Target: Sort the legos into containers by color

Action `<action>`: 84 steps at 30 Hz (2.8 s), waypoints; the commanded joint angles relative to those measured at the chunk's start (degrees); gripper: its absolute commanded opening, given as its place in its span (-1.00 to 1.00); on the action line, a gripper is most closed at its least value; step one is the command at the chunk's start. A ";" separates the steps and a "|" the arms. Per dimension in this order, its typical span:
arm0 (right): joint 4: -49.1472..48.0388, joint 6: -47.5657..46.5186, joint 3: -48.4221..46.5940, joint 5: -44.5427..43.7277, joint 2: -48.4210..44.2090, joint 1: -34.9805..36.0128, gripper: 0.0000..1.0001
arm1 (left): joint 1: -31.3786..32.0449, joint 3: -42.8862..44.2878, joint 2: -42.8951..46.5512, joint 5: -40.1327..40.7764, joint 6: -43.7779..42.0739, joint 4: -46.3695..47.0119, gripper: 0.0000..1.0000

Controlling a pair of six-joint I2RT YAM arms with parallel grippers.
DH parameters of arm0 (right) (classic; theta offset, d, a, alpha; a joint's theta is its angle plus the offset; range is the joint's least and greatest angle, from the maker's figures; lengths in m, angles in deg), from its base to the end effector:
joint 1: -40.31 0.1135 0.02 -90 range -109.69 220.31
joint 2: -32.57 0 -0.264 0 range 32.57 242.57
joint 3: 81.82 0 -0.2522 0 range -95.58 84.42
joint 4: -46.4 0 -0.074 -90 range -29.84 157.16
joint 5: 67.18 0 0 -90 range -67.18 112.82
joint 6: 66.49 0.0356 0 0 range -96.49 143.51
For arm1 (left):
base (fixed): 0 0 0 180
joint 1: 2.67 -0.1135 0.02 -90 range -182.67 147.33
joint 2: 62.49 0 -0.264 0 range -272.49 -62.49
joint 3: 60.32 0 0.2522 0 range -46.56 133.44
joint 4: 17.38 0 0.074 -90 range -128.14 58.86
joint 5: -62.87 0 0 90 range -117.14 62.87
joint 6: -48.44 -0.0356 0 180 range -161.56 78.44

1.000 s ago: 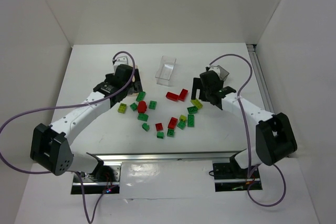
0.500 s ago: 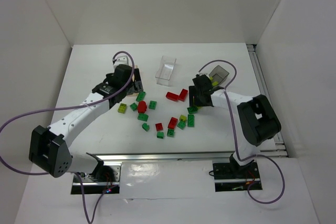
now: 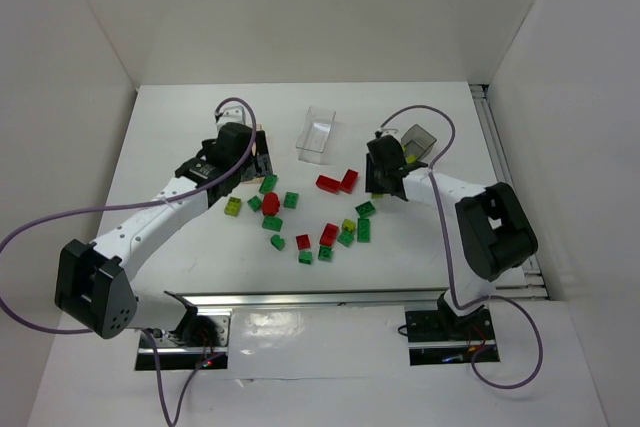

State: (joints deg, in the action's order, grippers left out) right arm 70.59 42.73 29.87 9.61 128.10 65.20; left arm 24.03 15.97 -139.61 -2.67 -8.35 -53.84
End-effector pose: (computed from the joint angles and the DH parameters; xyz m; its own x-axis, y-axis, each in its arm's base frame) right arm 0.3096 0.1347 0.1760 -0.7618 -0.0002 -0.6478 -0.0314 0.9988 0.0367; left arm 0.2728 -0.1207 0.3027 -0.5157 -0.2987 -0.8030 -0.2005 0.9533 -0.2259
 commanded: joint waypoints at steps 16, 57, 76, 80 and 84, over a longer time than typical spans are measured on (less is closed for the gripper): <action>-1.11 3.63 -15.94 -8.50 2.20 -13.63 -0.17 | -0.33 1.81 1.71 -0.56 1.94 -0.15 0.99; 2.40 9.52 7.35 4.16 -10.02 17.22 0.40 | -0.86 3.66 3.38 -3.11 3.09 -2.09 0.96; 6.70 7.76 0.59 -5.94 -11.50 17.22 -0.20 | -0.86 3.13 1.18 -2.59 3.61 -2.09 0.96; 8.90 6.53 -3.28 -12.09 -11.50 13.98 -0.20 | -0.86 3.13 0.66 -2.06 3.61 -2.09 0.99; 7.16 6.00 -5.74 -13.78 -11.50 6.33 -0.20 | -0.86 4.44 -1.36 -1.53 3.61 -3.84 0.99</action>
State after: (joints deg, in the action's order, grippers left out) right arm 78.13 49.48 27.01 0.69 118.81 76.41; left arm 23.44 19.33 -139.40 -5.09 -5.27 -56.59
